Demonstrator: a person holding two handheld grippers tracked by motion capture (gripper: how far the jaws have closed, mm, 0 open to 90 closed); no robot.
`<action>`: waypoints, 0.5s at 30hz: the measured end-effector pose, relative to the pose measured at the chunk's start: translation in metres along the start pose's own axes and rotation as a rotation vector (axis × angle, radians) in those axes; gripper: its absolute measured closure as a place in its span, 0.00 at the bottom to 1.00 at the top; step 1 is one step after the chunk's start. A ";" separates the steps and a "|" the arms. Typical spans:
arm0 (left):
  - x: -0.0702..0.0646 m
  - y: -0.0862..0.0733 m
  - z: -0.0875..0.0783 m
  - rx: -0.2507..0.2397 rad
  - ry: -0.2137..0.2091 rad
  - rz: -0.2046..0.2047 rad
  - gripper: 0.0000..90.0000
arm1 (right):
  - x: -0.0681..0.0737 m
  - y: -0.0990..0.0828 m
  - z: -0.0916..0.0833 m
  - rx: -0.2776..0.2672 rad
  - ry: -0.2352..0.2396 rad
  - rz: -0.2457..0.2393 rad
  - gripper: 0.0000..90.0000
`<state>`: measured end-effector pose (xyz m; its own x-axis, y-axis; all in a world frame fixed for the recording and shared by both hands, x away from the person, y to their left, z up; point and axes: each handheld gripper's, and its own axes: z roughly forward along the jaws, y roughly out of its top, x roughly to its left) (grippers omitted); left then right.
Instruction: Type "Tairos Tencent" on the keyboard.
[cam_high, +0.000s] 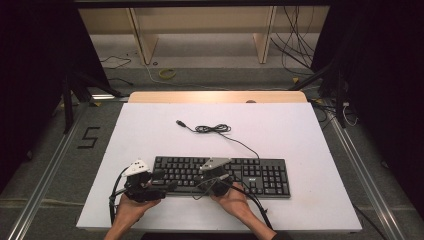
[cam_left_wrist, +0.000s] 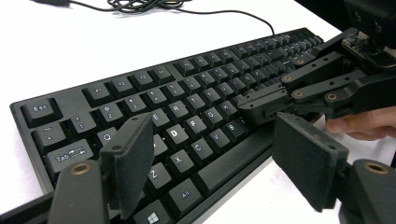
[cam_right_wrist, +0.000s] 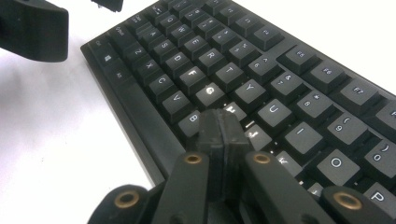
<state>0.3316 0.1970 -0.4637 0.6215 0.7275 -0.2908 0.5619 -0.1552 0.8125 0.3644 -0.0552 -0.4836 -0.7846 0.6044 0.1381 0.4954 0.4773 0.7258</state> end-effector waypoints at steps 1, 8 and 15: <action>0.000 0.000 0.000 -0.001 0.001 0.000 0.32 | 0.000 0.000 0.000 0.000 0.000 0.003 1.00; 0.001 0.000 0.001 0.001 0.007 -0.003 0.32 | -0.001 0.000 -0.001 -0.006 0.006 0.013 1.00; 0.003 0.001 -0.001 -0.010 0.016 -0.005 0.32 | -0.006 0.002 -0.015 -0.067 0.029 0.045 0.88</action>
<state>0.3335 0.1996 -0.4639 0.6099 0.7386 -0.2871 0.5595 -0.1447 0.8161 0.3643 -0.0672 -0.4734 -0.7732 0.6050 0.1901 0.5049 0.4059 0.7618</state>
